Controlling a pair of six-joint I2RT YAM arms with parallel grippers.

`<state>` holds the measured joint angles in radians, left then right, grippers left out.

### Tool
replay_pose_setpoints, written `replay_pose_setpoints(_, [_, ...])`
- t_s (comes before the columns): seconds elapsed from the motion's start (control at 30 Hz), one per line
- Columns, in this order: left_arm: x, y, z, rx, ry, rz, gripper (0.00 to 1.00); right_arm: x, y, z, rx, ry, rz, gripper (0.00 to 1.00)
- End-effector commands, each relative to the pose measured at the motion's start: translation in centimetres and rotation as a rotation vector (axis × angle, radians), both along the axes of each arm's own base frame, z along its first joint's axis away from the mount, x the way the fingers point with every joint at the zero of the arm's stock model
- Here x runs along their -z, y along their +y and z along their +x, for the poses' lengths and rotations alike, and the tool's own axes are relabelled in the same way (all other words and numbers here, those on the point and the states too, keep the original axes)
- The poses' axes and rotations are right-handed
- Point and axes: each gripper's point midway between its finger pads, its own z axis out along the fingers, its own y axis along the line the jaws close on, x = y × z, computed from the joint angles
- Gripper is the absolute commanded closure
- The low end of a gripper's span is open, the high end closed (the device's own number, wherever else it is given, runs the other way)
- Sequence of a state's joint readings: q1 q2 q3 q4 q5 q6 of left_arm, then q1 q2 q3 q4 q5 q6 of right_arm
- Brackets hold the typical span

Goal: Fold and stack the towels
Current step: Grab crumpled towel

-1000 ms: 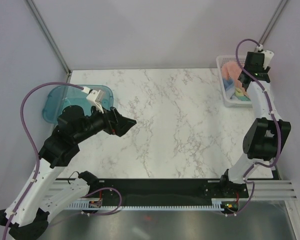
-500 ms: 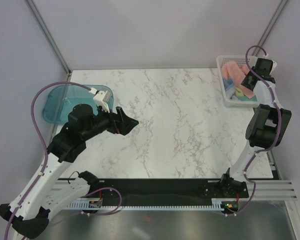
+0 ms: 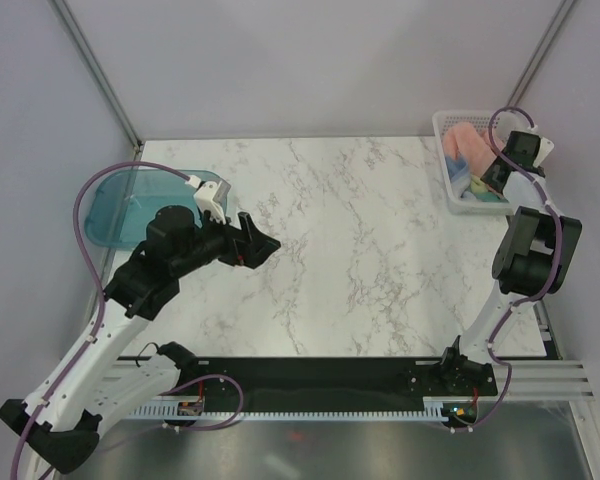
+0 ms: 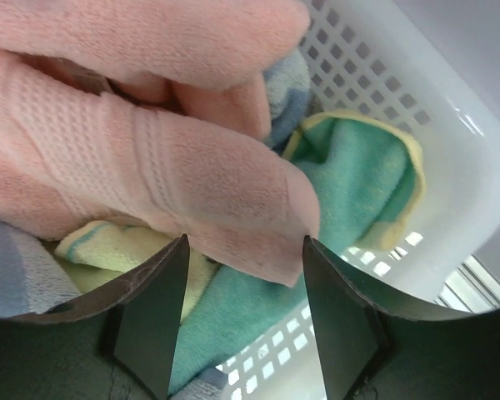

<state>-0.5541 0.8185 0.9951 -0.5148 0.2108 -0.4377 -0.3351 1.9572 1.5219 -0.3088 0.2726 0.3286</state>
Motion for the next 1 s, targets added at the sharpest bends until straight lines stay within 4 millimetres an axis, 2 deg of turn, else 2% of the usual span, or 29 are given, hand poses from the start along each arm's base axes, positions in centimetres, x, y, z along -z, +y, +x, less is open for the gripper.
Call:
replay_pose_setpoints(0.0, [-0.7, -0.2, 0.9, -0.021, -0.037, -0.017, 0.0, -3.8, -1.8, -0.6, 0.109, -0.107, -0.066, 0.34])
replay_pose_setpoints(0.07, [-0.4, -0.3, 1.2, -0.02, -0.037, -0.016, 0.0, -3.6, -2.5, -1.3, 0.144, -0.111, -0.077, 0.3])
replay_pose_setpoints(0.2, [0.2, -0.9, 1.5, 0.002, -0.025, -0.006, 0.0, -3.8, -3.0, -1.5, 0.162, -0.134, -0.09, 0.26])
replay_pose_setpoints(0.33, [0.9, -1.1, 1.8, 0.007, -0.018, 0.006, 0.0, -2.9, -2.9, -0.2, 0.123, -0.158, -0.051, 0.26])
replay_pose_setpoints(0.5, [1.0, -1.1, 1.9, 0.008, -0.02, 0.008, 0.0, -2.8, -2.4, 1.2, 0.069, -0.209, -0.008, 0.39])
replay_pose_setpoints(0.57, [1.0, -1.1, 1.9, 0.004, -0.018, 0.007, 0.0, -3.5, -2.4, 1.5, 0.061, -0.235, -0.006, 0.52])
replay_pose_setpoints(0.63, [0.9, -1.2, 1.8, 0.004, -0.014, -0.002, 0.0, -4.7, -1.9, 2.2, 0.03, -0.27, 0.005, 0.59])
replay_pose_setpoints(0.73, [0.5, -1.4, 1.4, 0.021, -0.005, -0.023, 0.0, -6.3, -1.4, 2.7, -0.015, -0.307, 0.023, 0.85])
replay_pose_setpoints(0.77, [0.3, -1.5, 1.3, 0.026, -0.007, -0.03, 0.0, -6.7, -1.2, 2.7, -0.028, -0.316, 0.027, 1.0])
replay_pose_setpoints(0.87, [-0.3, -1.5, 0.7, 0.033, -0.009, -0.057, 0.0, -9.7, 0.2, 3.1, -0.101, -0.385, 0.051, 1.0])
replay_pose_setpoints(0.93, [-1.0, -1.3, 0.4, 0.031, -0.026, -0.071, 0.0, -13.0, 1.1, 3.0, -0.135, -0.449, 0.057, 1.0])
replay_pose_setpoints(0.97, [-1.2, -1.1, 0.4, 0.025, -0.035, -0.07, 0.0, -14.4, 2.3, 3.0, -0.178, -0.485, 0.092, 1.0])
